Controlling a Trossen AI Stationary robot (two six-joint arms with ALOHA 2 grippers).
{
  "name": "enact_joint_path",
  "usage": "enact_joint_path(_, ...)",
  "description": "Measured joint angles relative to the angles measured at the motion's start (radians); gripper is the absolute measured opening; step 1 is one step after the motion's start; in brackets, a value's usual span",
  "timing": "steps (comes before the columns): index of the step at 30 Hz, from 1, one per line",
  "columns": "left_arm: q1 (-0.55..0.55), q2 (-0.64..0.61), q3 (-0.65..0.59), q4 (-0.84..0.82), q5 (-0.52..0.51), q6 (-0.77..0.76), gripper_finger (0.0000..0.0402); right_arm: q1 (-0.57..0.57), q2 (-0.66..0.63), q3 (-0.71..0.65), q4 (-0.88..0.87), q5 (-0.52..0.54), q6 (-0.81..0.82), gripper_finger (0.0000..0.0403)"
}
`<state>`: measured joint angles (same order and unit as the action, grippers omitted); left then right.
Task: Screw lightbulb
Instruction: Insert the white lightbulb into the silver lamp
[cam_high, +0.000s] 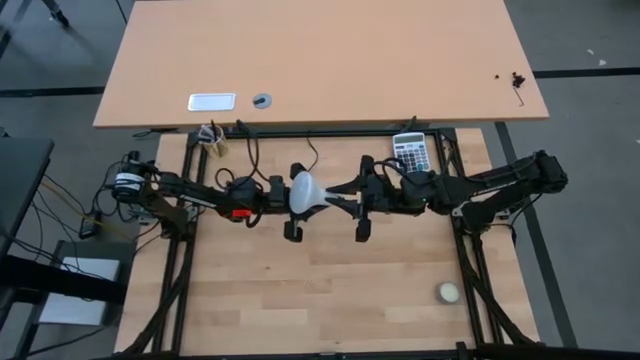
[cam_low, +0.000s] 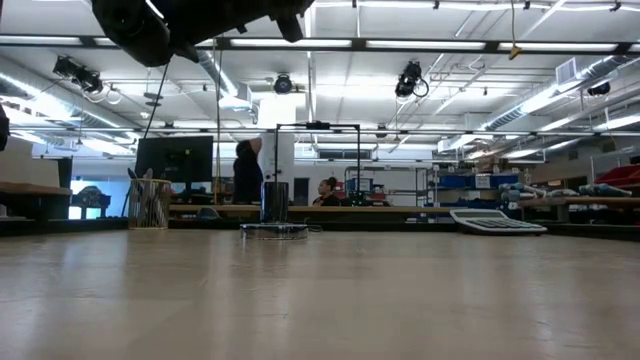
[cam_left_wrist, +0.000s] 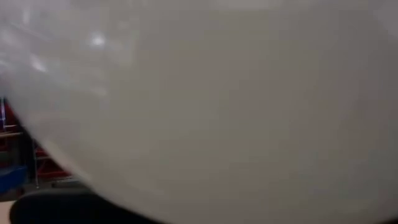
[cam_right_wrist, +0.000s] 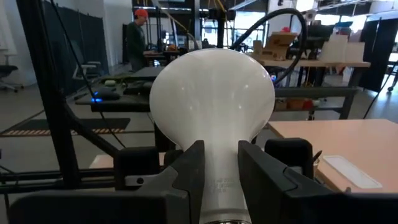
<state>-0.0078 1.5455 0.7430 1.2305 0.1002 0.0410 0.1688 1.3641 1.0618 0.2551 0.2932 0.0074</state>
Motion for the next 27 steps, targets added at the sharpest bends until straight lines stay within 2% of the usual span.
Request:
enact_joint_path(12,0.0,0.0,0.0,0.015,0.03,-0.027,0.0112,0.0,0.0,-0.002,-0.005,-0.002,0.0,0.0107)
enact_joint_path(23,0.0,-0.001,0.0,0.024,0.062,-0.076,0.0175,0.001,0.0,-0.004,-0.047,-0.003,-0.007,0.0107)
enact_joint_path(27,0.0,-0.008,0.012,0.071,0.058,-0.081,0.0195,-0.002,0.022,-0.028,-0.154,-0.002,-0.007,0.0107)
